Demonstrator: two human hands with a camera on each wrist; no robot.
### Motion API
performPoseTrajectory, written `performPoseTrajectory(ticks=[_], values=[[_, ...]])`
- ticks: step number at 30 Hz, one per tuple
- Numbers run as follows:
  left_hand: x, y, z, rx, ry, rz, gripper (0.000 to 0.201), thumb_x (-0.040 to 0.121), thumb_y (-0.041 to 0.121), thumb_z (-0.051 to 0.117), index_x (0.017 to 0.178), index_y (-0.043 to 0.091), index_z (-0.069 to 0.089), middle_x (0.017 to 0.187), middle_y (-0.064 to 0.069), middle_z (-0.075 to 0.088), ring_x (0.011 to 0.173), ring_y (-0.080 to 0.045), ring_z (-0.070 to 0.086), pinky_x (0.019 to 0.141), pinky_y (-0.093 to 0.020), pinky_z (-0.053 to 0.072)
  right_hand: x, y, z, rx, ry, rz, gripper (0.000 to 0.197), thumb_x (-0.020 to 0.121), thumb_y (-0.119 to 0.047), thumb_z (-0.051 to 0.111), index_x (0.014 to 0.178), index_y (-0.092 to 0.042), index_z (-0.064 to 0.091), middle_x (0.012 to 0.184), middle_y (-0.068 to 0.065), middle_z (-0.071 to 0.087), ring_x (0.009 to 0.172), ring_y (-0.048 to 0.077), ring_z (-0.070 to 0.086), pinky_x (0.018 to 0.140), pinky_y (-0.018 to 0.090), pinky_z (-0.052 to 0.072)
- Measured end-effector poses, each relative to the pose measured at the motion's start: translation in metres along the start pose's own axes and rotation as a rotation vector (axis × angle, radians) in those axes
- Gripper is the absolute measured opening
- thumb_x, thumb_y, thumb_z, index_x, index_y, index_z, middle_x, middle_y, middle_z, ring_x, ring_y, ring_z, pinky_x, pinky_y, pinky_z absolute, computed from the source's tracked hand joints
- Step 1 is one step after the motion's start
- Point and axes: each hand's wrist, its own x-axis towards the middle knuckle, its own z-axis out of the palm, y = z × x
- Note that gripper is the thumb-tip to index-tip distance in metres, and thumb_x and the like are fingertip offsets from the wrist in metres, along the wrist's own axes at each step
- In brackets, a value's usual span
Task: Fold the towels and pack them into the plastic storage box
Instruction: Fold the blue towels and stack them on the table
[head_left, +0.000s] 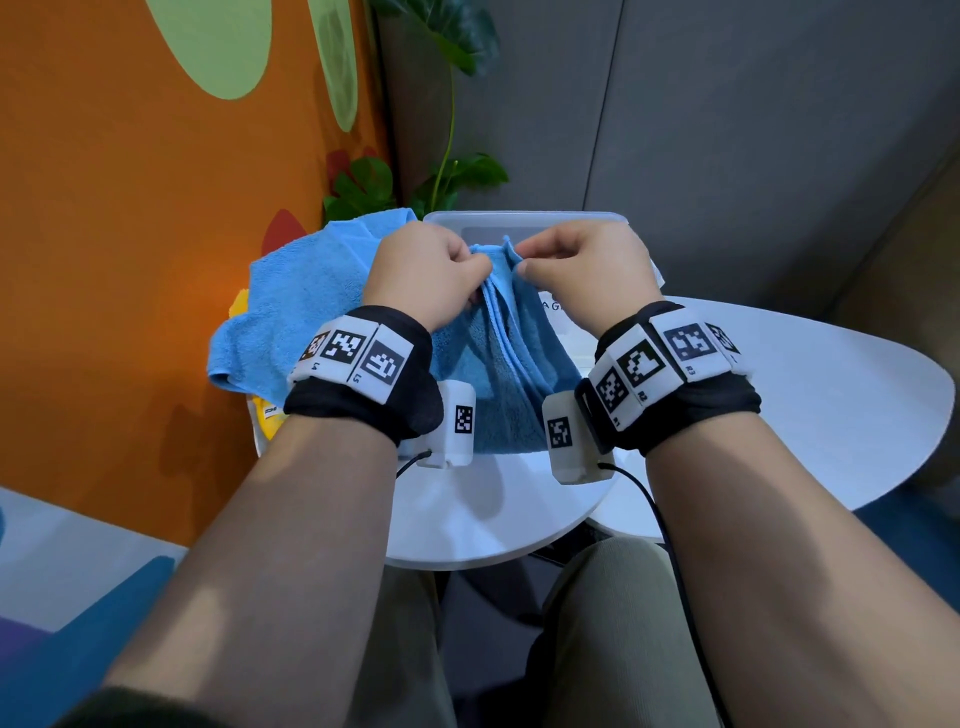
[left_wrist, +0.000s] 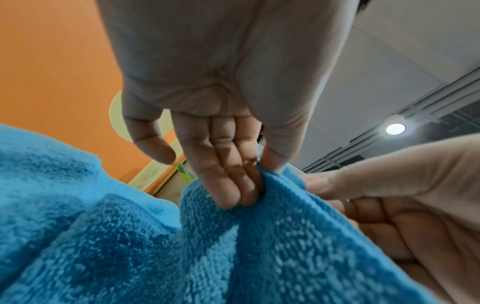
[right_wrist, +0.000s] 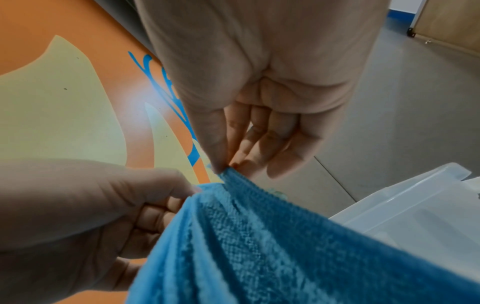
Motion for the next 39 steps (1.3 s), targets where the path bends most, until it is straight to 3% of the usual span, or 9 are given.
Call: performPoseTrajectory(ticks=[3,9,16,20,24,26,30,34,39], values=[[-0.001,0.004,0.001,-0.023,-0.026,0.005,0.028,0.085,0.023,0.057,0.064,0.009,0.069,0.066,-0.004,0.071,0.073,-0.017,0.069,0.082,-0.037,0.055,0.000,-0.002,0.005,0.012,-0.013,-0.006,0.012,0.081,-0.017,0.069,0.089,-0.025,0.073,0.075,-0.014,0.065,0.078,0.005,0.064,0.062,0.012,0.043],[-0.003,0.006,0.000,-0.079,-0.061,0.037,0.030,0.092,0.024,0.058,0.072,0.006,0.071,0.070,-0.003,0.073,0.069,-0.011,0.070,0.085,-0.031,0.054,0.001,-0.001,0.006,-0.039,-0.022,-0.040,0.012,0.082,-0.019,0.069,0.092,-0.022,0.074,0.071,-0.019,0.061,0.065,-0.004,0.054,0.058,0.010,0.038],[-0.001,0.006,-0.004,-0.159,-0.172,0.014,0.033,0.082,0.031,0.050,0.067,0.009,0.070,0.072,-0.009,0.073,0.081,-0.031,0.069,0.085,-0.047,0.054,0.000,-0.002,0.011,-0.128,-0.046,-0.086,0.022,0.074,-0.032,0.076,0.087,-0.021,0.062,0.088,-0.009,0.066,0.081,0.010,0.060,0.076,0.025,0.048],[-0.002,0.007,-0.002,-0.268,-0.247,-0.001,0.024,0.081,0.010,0.048,0.070,0.009,0.069,0.076,-0.008,0.073,0.083,-0.028,0.070,0.089,-0.044,0.055,0.001,0.001,0.016,-0.255,-0.062,-0.152,0.028,0.076,-0.010,0.067,0.092,-0.022,0.048,0.096,-0.002,0.059,0.082,0.016,0.054,0.078,0.032,0.048],[0.000,-0.008,-0.006,-0.031,-0.175,0.078,0.020,0.076,0.006,0.062,0.076,0.026,0.062,0.083,0.004,0.066,0.077,-0.014,0.061,0.078,-0.026,0.048,0.003,0.006,0.007,-0.181,-0.072,-0.124,0.035,0.077,0.004,0.052,0.087,-0.029,0.057,0.084,-0.010,0.061,0.077,0.011,0.057,0.072,0.023,0.049],[0.002,-0.020,-0.007,0.122,-0.131,0.028,0.031,0.070,0.012,0.072,0.091,0.026,0.054,0.105,-0.003,0.054,0.087,-0.018,0.054,0.079,-0.030,0.044,0.002,0.006,0.000,-0.129,-0.090,-0.123,0.036,0.077,0.006,0.052,0.086,-0.028,0.061,0.078,-0.013,0.059,0.070,0.006,0.055,0.065,0.014,0.046],[0.003,-0.038,-0.006,0.378,-0.294,-0.086,0.069,0.067,0.025,0.081,0.127,0.035,0.048,0.131,-0.008,0.038,0.123,-0.034,0.039,0.103,-0.047,0.039,0.001,0.005,-0.012,0.005,-0.084,-0.149,0.033,0.076,0.008,0.058,0.087,-0.022,0.065,0.073,-0.016,0.057,0.060,-0.004,0.051,0.061,0.005,0.043],[0.003,-0.047,-0.004,0.417,-0.266,-0.079,0.044,0.069,0.033,0.080,0.103,0.037,0.052,0.123,-0.001,0.043,0.122,-0.032,0.039,0.103,-0.049,0.037,-0.002,0.005,-0.019,0.082,-0.114,-0.168,0.035,0.078,0.009,0.060,0.080,-0.026,0.064,0.077,-0.015,0.060,0.061,-0.010,0.054,0.061,0.003,0.040],[0.001,-0.050,-0.005,0.333,-0.350,-0.071,0.053,0.072,0.032,0.079,0.115,0.042,0.049,0.118,0.011,0.053,0.120,-0.028,0.040,0.103,-0.050,0.037,-0.005,0.008,-0.020,0.181,-0.149,-0.165,0.037,0.080,0.010,0.061,0.075,-0.026,0.063,0.077,-0.006,0.063,0.069,0.004,0.059,0.068,0.012,0.049]])
